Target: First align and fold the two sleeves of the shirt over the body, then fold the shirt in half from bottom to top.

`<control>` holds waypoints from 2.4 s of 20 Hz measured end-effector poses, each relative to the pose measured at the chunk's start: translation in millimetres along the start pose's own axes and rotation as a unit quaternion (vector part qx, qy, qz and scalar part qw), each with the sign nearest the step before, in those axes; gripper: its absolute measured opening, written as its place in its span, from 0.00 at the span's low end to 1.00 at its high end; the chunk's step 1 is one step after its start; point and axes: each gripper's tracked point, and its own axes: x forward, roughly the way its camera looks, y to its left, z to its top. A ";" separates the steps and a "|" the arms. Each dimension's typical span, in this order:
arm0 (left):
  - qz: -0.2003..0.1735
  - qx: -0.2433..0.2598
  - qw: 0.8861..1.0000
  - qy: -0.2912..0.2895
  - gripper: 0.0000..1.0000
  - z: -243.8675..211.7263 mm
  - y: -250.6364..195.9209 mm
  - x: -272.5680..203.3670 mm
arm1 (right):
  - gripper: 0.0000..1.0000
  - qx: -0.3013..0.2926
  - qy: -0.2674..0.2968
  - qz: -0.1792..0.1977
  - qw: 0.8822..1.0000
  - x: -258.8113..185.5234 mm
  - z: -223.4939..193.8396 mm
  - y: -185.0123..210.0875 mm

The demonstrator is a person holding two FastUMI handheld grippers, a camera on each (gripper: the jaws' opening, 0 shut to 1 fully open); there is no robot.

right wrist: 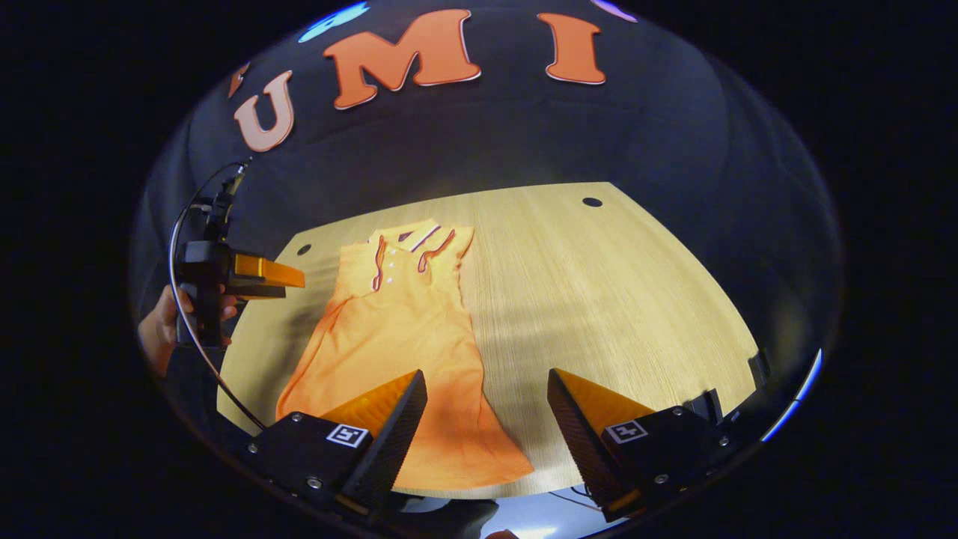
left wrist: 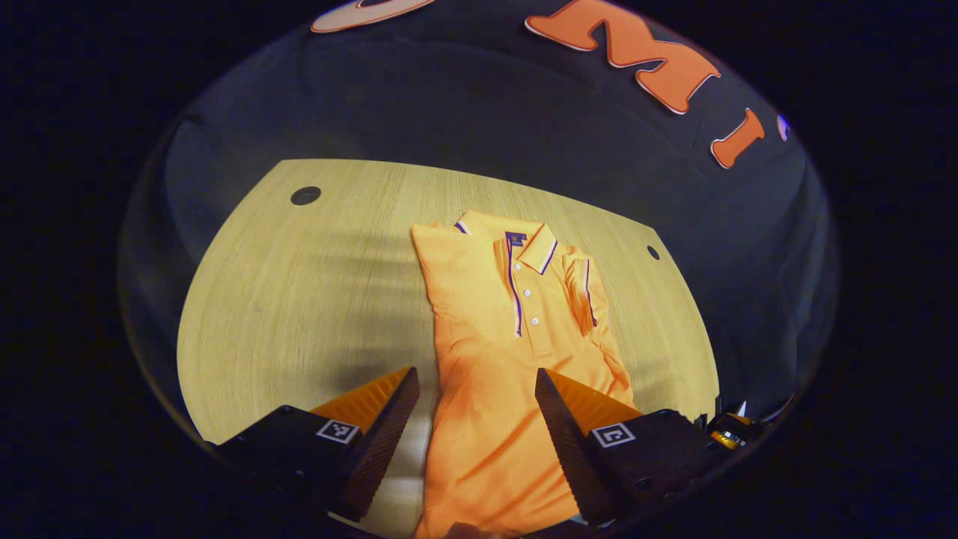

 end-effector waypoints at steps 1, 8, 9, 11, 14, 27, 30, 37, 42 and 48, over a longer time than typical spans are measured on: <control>0.007 0.012 1.000 -0.017 0.97 -6.9 2.5 -11.9 | 0.99 -0.010 0.005 0.007 1.000 1.7 -6.8 1.5; 0.072 0.088 0.992 -0.054 0.96 -85.5 13.5 -62.5 | 0.99 -0.044 0.025 0.047 0.998 5.7 -43.6 3.4; 0.076 0.090 0.992 -0.051 0.96 -96.5 12.0 -64.8 | 0.99 -0.048 0.026 0.051 0.997 6.3 -47.3 3.6; 0.076 0.089 0.992 -0.049 0.99 -118.7 6.5 -68.4 | 0.99 -0.055 0.028 0.059 0.996 7.0 -55.4 4.3; 0.075 0.078 0.993 -0.036 0.97 -157.2 5.5 -78.0 | 0.99 -0.070 0.037 0.068 0.995 9.8 -70.5 4.7; 0.101 0.063 0.992 0.040 0.97 -265.4 30.3 -78.3 | 0.99 -0.098 0.086 0.075 0.989 31.0 -128.0 3.3; 0.118 0.067 0.990 0.028 0.97 -276.8 40.5 -77.9 | 0.99 -0.104 0.095 0.073 0.987 34.8 -145.4 -3.6; 0.118 0.081 0.989 -0.045 0.96 -267.4 37.4 -70.6 | 0.88 -0.130 0.077 0.057 0.987 37.4 -153.4 1.0; 0.086 0.099 0.991 -0.042 0.50 -265.8 16.4 -60.2 | 0.30 -0.104 0.083 0.040 0.990 40.3 -149.7 8.7; 0.084 0.076 0.994 -0.005 0.10 -267.3 12.0 -57.6 | 0.18 -0.079 0.107 0.061 0.989 36.9 -152.1 14.1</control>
